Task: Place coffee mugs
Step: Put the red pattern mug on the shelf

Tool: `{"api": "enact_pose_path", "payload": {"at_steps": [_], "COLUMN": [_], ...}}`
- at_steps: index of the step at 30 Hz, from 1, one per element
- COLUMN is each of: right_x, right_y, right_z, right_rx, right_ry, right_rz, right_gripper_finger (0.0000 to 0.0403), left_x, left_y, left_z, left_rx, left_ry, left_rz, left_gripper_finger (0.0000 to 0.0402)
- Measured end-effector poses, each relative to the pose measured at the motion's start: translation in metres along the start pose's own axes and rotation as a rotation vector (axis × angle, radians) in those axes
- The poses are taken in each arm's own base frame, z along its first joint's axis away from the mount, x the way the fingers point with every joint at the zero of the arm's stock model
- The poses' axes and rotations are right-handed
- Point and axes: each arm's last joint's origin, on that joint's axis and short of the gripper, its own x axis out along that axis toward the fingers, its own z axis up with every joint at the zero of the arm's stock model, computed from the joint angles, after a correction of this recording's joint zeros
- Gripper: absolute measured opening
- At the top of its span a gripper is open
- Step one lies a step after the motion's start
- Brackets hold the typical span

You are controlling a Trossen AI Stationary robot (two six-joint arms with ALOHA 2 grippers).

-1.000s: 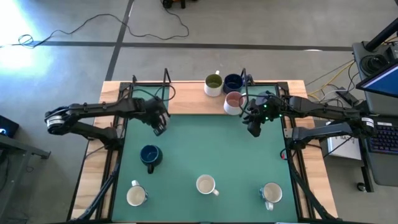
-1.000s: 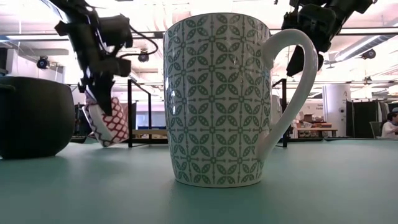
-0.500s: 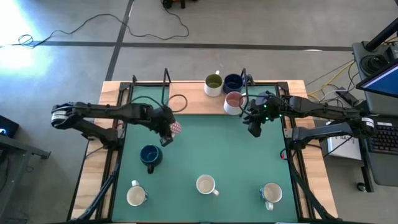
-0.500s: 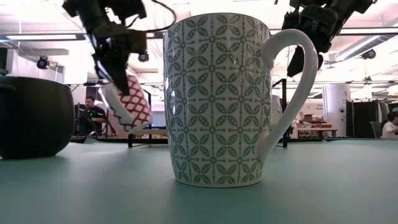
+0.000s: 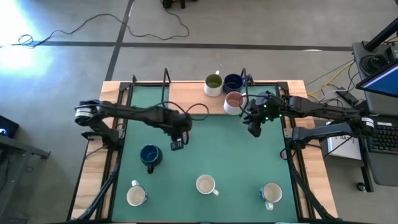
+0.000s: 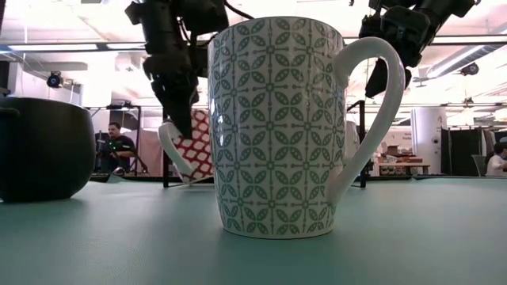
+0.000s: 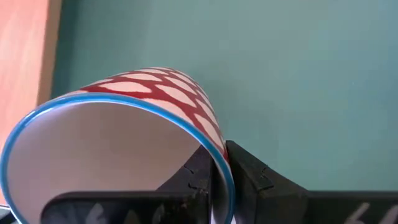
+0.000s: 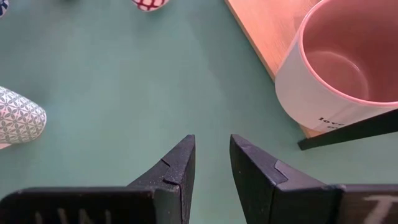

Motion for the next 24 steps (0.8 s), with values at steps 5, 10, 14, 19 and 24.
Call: {"api": "enact_pose_path", "payload": {"at_steps": [5,10,14,19,24], "right_x": [0.000,0.000,0.000,0.000,0.000], "right_y": [0.000,0.000,0.000,0.000,0.000], "right_z": [0.000,0.000,0.000,0.000,0.000], "right_rx": [0.000,0.000,0.000,0.000,0.000], "right_ry": [-0.002,-0.002,-0.002,-0.003,-0.003], "right_rz": [0.000,0.000,0.000,0.000,0.000], "right_gripper_finger": [0.0089,0.0089,0.0089,0.0089,0.0089], "left_x": [0.005,0.006,0.011,0.020,0.021], "left_y": [-0.007,-0.009,-0.009,-0.009,-0.008], "left_z": [0.004,0.010,0.013,0.009,0.010], "left_rx": [0.036,0.050,0.077,0.083,0.054], "left_ry": [0.013,0.027,0.049,0.117,0.140], "left_rz": [-0.006,-0.004,0.004,0.051,0.085], "left_gripper_finger": [0.0013,0.0013,0.0013,0.0013,0.0019]}}
